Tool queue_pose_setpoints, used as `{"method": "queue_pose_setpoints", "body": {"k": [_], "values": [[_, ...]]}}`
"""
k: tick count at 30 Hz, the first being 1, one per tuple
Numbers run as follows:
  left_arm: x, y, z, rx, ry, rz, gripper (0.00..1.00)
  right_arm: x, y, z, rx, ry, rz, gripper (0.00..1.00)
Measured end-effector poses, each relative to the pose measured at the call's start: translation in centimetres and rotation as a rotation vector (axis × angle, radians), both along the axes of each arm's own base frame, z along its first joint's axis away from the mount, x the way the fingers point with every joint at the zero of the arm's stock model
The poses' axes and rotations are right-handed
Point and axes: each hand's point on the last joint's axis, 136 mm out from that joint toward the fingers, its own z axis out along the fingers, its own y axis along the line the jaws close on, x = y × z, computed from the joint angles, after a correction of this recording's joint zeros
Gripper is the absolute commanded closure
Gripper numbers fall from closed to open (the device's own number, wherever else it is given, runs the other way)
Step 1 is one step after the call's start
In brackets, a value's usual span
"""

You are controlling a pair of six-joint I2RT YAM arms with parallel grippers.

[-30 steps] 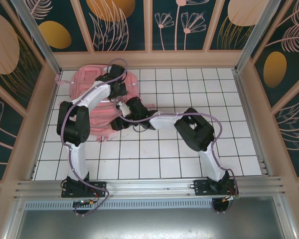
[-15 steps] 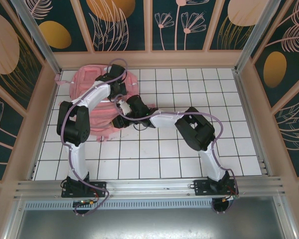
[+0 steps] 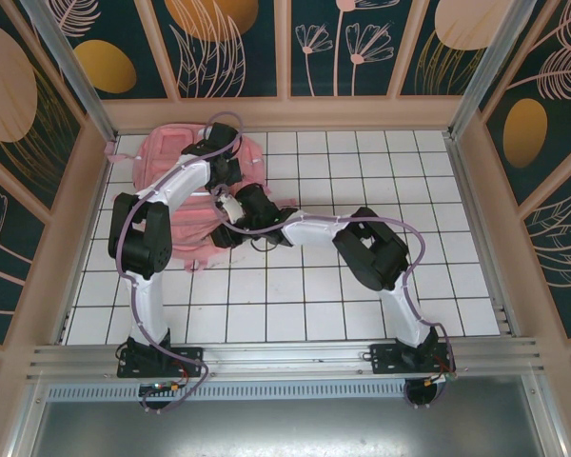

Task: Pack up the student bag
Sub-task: Zip the student bag at the middle-left of the table.

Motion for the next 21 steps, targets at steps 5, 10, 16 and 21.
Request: {"method": "queue_pose_setpoints", "body": {"k": [5,10,16,21], "values": [[0.04,-0.01,-0.09,0.001,0.002,0.000,1.00,-0.62,0.30,-0.09,0.002,-0.006,0.013,0.73],[0.10,-0.04,-0.12,0.001,0.004,0.000,1.00,-0.81,0.38,-0.18,0.005,-0.020,0.024,0.70],[0.10,-0.04,-0.17,0.000,0.005,0.002,1.00,-0.69,0.77,0.10,-0.001,-0.034,0.023,0.72],[0.09,-0.04,-0.18,0.000,0.005,0.002,1.00,-0.63,0.86,-0.17,-0.024,-0.061,0.018,0.78]]}}
